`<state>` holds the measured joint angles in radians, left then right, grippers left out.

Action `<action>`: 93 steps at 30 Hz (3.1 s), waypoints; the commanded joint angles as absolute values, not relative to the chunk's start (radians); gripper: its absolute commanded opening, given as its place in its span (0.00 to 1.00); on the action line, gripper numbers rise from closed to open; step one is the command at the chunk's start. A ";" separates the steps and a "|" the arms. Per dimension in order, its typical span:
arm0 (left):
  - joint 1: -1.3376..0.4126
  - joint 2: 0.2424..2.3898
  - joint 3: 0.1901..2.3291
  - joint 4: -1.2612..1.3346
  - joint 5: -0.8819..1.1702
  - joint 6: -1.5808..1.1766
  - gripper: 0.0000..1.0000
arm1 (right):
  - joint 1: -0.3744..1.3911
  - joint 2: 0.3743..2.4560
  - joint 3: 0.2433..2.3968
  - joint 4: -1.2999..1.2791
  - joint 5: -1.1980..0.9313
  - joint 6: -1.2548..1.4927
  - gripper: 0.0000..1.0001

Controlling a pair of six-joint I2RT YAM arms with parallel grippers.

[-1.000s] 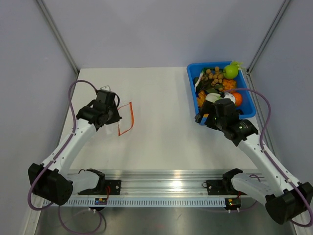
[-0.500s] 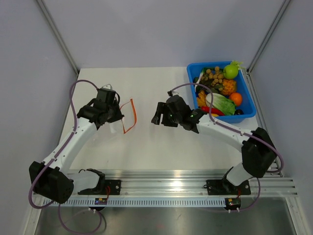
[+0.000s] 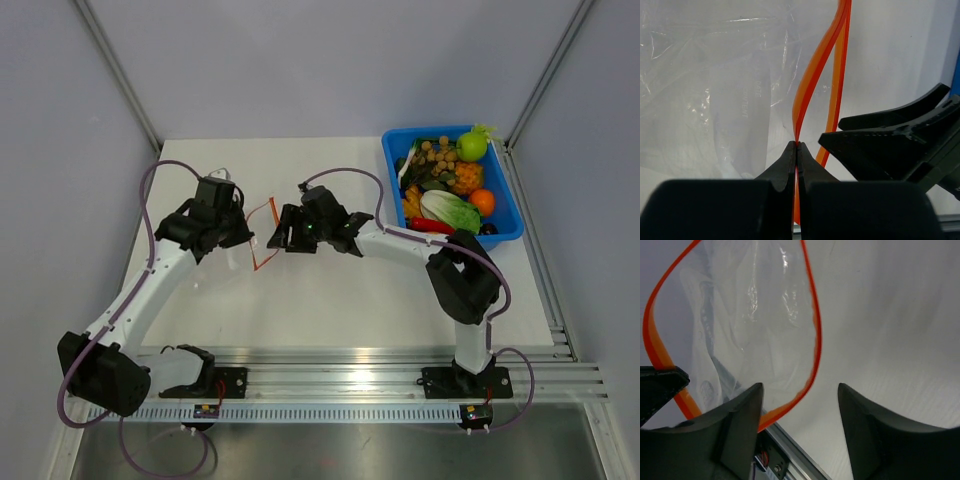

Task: Place the food in the zip-top bag and seal the zipper
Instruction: Open the zipper of the food storage bag at the center of the board, then move the bin to the center of the board.

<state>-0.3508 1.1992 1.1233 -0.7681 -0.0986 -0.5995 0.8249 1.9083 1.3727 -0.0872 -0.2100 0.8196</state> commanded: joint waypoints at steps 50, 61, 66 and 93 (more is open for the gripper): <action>-0.532 1.258 1.289 -0.891 -0.309 -0.548 0.00 | 0.836 1.852 1.384 -0.236 -0.074 0.773 0.00; -0.471 1.305 1.324 -0.784 -0.014 -0.575 0.00 | 0.798 1.700 1.379 -0.371 -0.006 0.600 0.48; -0.471 1.374 1.374 -0.782 -0.049 -0.583 0.00 | 0.761 1.559 1.368 -0.507 0.193 0.489 0.83; -0.472 1.439 1.374 -0.723 0.018 -0.584 0.00 | 0.285 1.577 1.221 -0.693 0.324 0.374 0.72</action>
<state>-0.4740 1.4487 1.3819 -0.7761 -0.0280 -0.5777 0.2913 1.6001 1.2598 -0.7033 0.3378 0.3412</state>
